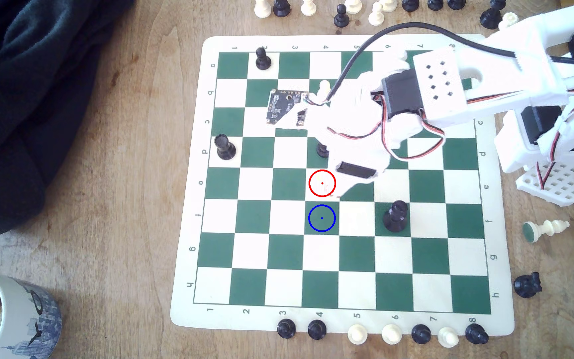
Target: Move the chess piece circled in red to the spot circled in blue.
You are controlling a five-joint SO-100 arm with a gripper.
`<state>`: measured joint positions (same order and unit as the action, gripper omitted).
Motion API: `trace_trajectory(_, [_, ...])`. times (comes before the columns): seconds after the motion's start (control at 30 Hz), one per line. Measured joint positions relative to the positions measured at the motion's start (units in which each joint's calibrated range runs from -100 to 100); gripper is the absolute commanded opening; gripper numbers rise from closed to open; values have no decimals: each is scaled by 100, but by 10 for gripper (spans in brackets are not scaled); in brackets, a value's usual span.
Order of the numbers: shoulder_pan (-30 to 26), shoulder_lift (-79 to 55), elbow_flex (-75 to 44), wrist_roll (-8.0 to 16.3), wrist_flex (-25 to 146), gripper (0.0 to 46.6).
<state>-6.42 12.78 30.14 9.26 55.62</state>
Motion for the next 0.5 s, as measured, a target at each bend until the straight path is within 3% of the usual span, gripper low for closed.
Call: trace_trajectory(0.5, [111, -654, -99, -29, -343, 167])
